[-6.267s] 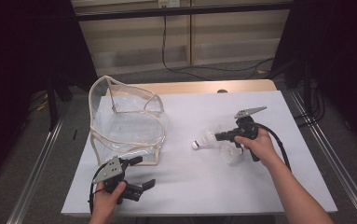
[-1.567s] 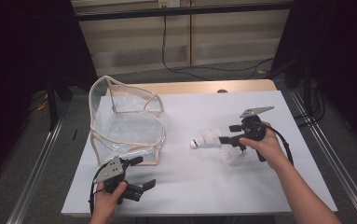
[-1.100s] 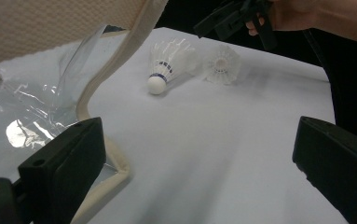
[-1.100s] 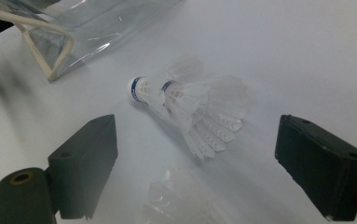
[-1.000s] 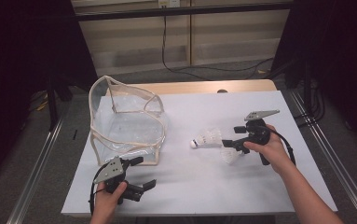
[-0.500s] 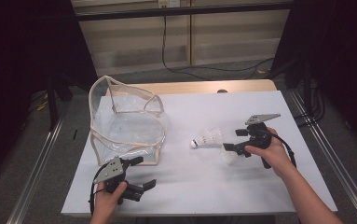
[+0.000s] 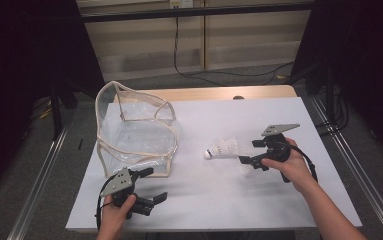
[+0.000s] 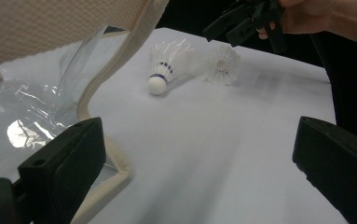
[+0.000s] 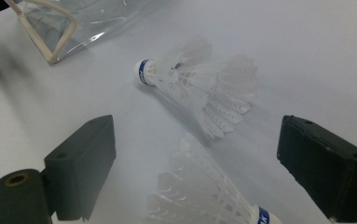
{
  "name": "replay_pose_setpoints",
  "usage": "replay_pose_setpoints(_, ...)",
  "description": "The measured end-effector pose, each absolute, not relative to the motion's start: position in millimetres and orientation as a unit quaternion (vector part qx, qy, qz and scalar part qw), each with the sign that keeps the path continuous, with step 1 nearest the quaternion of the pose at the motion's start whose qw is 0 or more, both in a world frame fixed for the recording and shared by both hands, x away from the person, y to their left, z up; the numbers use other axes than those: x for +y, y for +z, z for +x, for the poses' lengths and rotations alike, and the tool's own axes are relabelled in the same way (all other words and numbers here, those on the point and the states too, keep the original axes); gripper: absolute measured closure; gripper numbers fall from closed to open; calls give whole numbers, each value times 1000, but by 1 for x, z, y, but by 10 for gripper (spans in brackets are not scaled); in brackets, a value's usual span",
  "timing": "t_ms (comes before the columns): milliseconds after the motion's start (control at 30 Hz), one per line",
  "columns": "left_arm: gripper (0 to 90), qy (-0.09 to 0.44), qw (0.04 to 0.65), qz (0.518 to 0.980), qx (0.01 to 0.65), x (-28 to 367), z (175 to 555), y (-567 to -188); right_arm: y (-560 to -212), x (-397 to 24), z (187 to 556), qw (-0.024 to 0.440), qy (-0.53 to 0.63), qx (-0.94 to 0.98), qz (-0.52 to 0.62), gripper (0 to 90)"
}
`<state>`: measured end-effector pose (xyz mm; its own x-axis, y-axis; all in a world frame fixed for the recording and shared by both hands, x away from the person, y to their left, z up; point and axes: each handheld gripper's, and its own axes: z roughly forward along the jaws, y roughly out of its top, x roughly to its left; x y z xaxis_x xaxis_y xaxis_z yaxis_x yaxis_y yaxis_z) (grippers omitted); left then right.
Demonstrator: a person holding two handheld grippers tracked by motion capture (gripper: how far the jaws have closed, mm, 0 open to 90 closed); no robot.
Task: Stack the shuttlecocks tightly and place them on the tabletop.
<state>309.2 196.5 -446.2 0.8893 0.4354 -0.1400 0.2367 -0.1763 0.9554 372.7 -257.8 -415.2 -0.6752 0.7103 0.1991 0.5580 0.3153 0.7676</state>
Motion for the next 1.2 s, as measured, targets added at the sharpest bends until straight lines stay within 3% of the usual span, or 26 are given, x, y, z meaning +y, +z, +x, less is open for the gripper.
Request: replay_pose_setpoints(1200, 28, 83, 603, 762, 219, 197, 309, -446, -420, -248, 366, 121, 385, 832, 380, 251)
